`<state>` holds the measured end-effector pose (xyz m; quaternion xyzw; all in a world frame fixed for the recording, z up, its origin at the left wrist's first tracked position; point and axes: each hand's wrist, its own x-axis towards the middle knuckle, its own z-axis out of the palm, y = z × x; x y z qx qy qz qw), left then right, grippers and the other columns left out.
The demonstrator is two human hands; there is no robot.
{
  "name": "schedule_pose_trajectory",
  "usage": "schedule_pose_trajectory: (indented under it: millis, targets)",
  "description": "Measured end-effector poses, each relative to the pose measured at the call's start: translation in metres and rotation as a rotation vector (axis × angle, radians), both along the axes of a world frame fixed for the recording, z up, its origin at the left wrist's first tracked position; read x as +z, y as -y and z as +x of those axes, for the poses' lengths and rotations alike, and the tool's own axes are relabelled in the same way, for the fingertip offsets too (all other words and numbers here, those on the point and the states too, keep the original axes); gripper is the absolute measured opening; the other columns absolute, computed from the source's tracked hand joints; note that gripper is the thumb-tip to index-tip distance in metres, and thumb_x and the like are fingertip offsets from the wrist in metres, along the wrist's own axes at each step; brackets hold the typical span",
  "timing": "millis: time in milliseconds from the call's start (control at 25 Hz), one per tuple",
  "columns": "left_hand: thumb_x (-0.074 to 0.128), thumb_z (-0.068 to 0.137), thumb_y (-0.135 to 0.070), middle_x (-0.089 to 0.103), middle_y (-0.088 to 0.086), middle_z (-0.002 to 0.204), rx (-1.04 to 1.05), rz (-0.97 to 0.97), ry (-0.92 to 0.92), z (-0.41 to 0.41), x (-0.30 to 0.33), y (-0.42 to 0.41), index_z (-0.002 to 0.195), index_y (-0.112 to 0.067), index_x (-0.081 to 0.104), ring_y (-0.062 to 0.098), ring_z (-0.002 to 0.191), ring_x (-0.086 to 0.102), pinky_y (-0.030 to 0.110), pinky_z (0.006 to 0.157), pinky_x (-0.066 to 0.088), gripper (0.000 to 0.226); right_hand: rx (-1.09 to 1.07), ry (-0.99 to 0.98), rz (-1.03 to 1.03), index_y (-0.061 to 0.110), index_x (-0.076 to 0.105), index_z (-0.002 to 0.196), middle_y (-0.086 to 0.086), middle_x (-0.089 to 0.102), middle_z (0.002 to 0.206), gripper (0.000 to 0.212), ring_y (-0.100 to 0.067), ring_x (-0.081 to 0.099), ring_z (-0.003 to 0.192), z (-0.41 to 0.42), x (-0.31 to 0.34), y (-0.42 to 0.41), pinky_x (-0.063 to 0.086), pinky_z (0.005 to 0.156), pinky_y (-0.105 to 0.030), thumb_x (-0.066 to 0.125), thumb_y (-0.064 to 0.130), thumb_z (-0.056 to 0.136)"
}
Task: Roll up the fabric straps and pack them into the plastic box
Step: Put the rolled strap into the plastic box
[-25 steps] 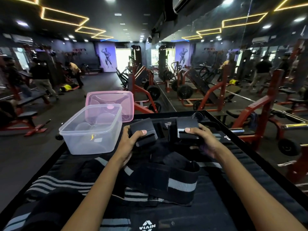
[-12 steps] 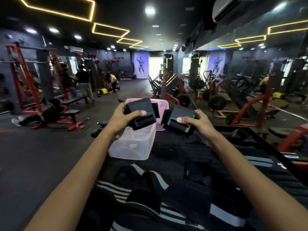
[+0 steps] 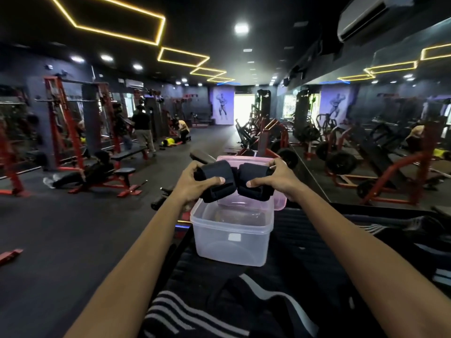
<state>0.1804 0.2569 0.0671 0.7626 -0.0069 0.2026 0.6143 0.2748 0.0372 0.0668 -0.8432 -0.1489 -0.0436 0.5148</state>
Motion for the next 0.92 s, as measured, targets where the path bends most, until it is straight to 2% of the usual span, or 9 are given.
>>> schedule_pose_trajectory:
  millis: [120,240,320,400,520,680,840,920]
  targets:
    - [0.079,0.075,-0.010,0.054,-0.001,0.074,0.019,-0.063,0.024,0.009,-0.002,-0.004,0.083,-0.016,0.047,0.010,0.056,0.049,0.012,0.036,0.037,0.033,0.026,0.049,-0.302,0.014,0.057,0.107,-0.004,0.063,0.108,0.069,-0.021,0.060,0.100,0.020,-0.004,-0.008,0.053,0.086,-0.037,0.092,0.035,0.051]
    - [0.081,0.073,-0.011,0.056,-0.003,0.078,0.015,-0.059,0.036,0.017,-0.011,-0.006,0.083,-0.016,0.047,0.010,0.065,0.054,0.012,0.044,0.042,0.035,0.066,0.122,-0.563,0.013,0.059,0.101,-0.007,0.065,0.106,0.060,-0.024,0.059,0.095,0.033,-0.007,-0.023,0.051,0.080,-0.035,0.090,0.035,0.055]
    - [0.081,0.071,-0.011,0.056,-0.003,0.079,-0.010,-0.027,0.028,0.021,-0.019,-0.004,0.084,-0.015,0.048,0.009,0.068,0.055,0.013,0.049,0.045,0.036,0.091,0.162,-0.726,0.015,0.056,0.096,-0.007,0.064,0.106,0.056,-0.026,0.058,0.098,0.036,-0.012,-0.033,0.049,0.086,-0.039,0.088,0.041,0.057]
    - [0.083,0.068,-0.009,0.057,-0.001,0.079,-0.039,-0.031,0.022,0.023,-0.025,-0.002,0.086,-0.012,0.048,0.011,0.070,0.056,0.018,0.055,0.049,0.039,0.066,0.184,-0.935,0.020,0.054,0.094,-0.004,0.063,0.108,0.054,-0.027,0.055,0.106,0.038,-0.018,-0.039,0.039,0.098,-0.047,0.083,0.051,0.059]
    - [0.085,0.065,-0.012,0.056,-0.002,0.077,-0.039,-0.014,0.029,0.025,-0.032,0.000,0.084,-0.014,0.048,0.012,0.070,0.054,0.026,0.059,0.048,0.042,0.004,0.171,-1.163,0.020,0.056,0.110,-0.003,0.061,0.119,0.059,-0.028,0.051,0.116,0.040,-0.025,-0.041,0.026,0.103,-0.051,0.075,0.055,0.067]
    - [0.085,0.066,-0.013,0.055,-0.005,0.075,-0.022,0.028,0.040,0.025,-0.033,0.001,0.082,-0.016,0.046,0.008,0.067,0.052,0.022,0.058,0.044,0.041,0.005,0.074,-1.294,0.017,0.051,0.124,-0.005,0.055,0.131,0.064,-0.030,0.049,0.123,0.039,-0.025,-0.040,0.020,0.105,-0.060,0.072,0.053,0.074]
    - [0.085,0.066,-0.014,0.056,-0.002,0.078,-0.012,0.034,0.034,0.023,-0.034,0.002,0.086,-0.014,0.046,0.015,0.075,0.053,0.034,0.070,0.049,0.043,0.011,0.022,-1.267,0.016,0.052,0.126,-0.007,0.053,0.134,0.061,-0.031,0.046,0.126,0.037,-0.025,-0.039,0.020,0.108,-0.063,0.072,0.047,0.077]
    - [0.085,0.065,-0.016,0.056,-0.001,0.080,-0.016,0.062,0.015,0.024,-0.033,0.002,0.085,-0.015,0.046,0.016,0.077,0.054,0.036,0.071,0.049,0.044,0.010,0.048,-1.251,0.016,0.050,0.129,-0.007,0.052,0.137,0.064,-0.031,0.045,0.129,0.033,-0.025,-0.037,0.021,0.109,-0.062,0.075,0.042,0.076]
